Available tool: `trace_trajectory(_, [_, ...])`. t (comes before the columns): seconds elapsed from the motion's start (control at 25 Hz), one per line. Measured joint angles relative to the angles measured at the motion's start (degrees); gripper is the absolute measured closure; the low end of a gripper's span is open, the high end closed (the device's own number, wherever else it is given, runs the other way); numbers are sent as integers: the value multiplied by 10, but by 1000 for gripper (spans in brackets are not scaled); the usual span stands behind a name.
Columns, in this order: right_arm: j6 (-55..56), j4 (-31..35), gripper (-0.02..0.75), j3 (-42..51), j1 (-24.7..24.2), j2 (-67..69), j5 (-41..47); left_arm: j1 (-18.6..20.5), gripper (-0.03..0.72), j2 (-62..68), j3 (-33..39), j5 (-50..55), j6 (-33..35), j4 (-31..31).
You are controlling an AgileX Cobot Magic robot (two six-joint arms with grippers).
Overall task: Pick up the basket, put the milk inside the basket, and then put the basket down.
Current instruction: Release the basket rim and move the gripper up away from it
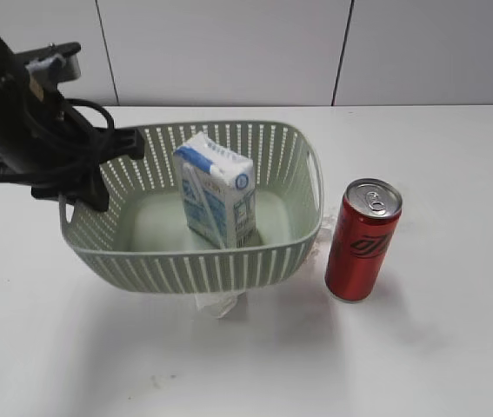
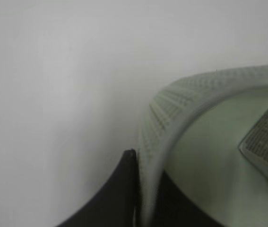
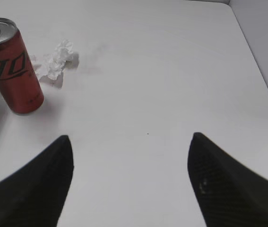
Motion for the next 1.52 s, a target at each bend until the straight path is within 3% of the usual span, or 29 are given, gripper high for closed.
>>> trace_trajectory(0.32, [0,0,146,0,0,0,0,64,690,73,-143,69,62,3])
trace_trajectory(0.76, [0,0,146,0,0,0,0,74,690,292,-386,121,75,-5])
trace_trajectory(1.32, [1,0,146,0,0,0,0,74,678,385,-410,97,82,-23])
trace_trajectory(1.4, [1,0,146,0,0,0,0,74,635,385,-411,91,92,-28])
trace_trajectory(1.52, [1,0,146,0,0,0,0,74,500,385,-414,85,103,-37])
